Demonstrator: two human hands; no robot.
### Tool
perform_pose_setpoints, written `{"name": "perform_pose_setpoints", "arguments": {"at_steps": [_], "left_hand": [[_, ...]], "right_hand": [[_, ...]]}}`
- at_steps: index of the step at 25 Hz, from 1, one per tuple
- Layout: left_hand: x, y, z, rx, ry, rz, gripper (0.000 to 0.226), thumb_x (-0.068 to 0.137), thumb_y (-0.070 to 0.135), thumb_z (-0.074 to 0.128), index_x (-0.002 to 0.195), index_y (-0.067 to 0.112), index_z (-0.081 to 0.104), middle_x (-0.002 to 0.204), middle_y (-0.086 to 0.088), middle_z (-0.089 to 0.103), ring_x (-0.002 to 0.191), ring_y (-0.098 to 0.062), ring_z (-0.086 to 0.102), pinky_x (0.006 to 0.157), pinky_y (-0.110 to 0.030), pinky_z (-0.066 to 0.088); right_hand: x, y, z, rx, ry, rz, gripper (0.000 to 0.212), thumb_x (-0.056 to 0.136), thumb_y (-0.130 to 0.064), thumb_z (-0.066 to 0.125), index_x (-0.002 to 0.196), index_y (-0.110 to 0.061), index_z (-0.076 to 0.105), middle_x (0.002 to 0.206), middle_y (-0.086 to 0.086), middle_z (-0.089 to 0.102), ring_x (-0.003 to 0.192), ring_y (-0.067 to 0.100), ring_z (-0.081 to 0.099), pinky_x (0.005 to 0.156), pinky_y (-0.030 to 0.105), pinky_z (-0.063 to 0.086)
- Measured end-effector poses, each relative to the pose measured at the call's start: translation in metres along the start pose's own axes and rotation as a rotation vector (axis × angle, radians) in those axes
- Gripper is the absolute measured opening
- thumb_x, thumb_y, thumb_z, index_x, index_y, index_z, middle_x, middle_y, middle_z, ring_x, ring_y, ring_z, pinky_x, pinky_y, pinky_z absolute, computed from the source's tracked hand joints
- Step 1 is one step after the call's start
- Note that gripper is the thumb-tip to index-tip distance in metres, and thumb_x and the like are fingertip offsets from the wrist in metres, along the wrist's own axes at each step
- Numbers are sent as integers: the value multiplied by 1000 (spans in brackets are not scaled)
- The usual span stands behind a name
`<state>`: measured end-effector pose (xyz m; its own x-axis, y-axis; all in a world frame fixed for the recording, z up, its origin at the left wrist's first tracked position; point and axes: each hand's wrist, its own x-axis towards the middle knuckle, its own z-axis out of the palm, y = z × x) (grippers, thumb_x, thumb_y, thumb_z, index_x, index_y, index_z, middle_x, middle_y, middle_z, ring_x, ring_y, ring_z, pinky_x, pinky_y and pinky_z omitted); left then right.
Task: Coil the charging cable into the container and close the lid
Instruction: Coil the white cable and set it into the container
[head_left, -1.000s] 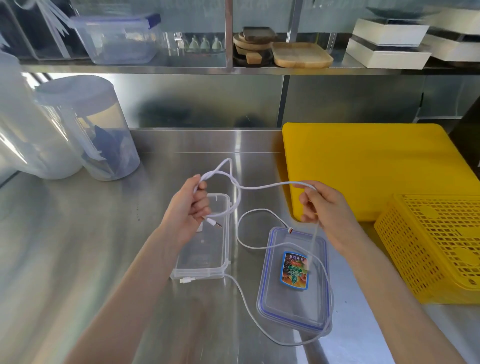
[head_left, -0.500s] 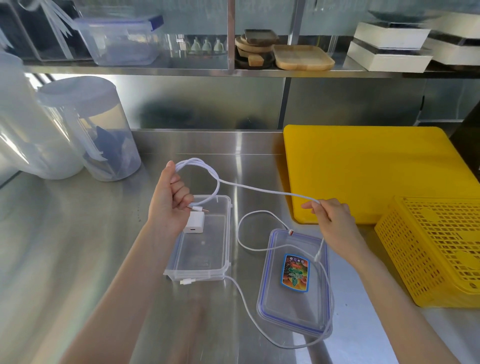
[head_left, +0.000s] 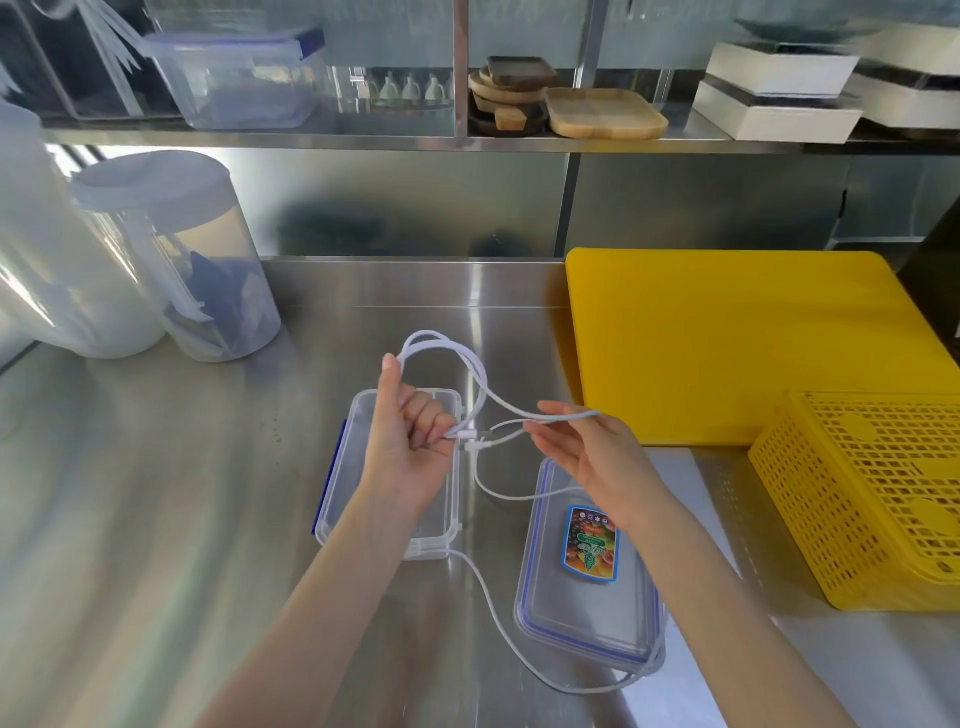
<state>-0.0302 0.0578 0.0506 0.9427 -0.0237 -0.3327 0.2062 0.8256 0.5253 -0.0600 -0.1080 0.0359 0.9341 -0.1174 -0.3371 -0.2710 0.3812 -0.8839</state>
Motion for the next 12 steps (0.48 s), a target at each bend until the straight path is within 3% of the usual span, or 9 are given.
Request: {"name": "perform_pose_setpoints", "arguments": {"at_steps": [4,8,12], "left_hand": [[-7,-18,0,38,-22,-67,60,89,40,50,36,22,28,30,5,19,26,-11,20,32,-16,18],[-7,-16,-3,47,-65,-96,57,88,42,51,39,22,28,31,4,21,26,-10,21,30,-16,19],[-9,-18,3,119,-116,-115,57,88,43,48,38,23,30,30,5,21,25,-9,20,31,-16,16]], "right_hand": [[-1,-1,14,288,-61,120,20,94,-16,44,93,-10,64,76,9,74,68,17,72,61,24,60],[0,-8,8,494,12,143,12,90,-11,49,87,-9,60,61,7,73,56,14,70,54,23,59],[-1,-7,7,441,-56,230,14,89,-11,50,83,-6,61,54,3,68,48,10,64,48,21,56]]}}
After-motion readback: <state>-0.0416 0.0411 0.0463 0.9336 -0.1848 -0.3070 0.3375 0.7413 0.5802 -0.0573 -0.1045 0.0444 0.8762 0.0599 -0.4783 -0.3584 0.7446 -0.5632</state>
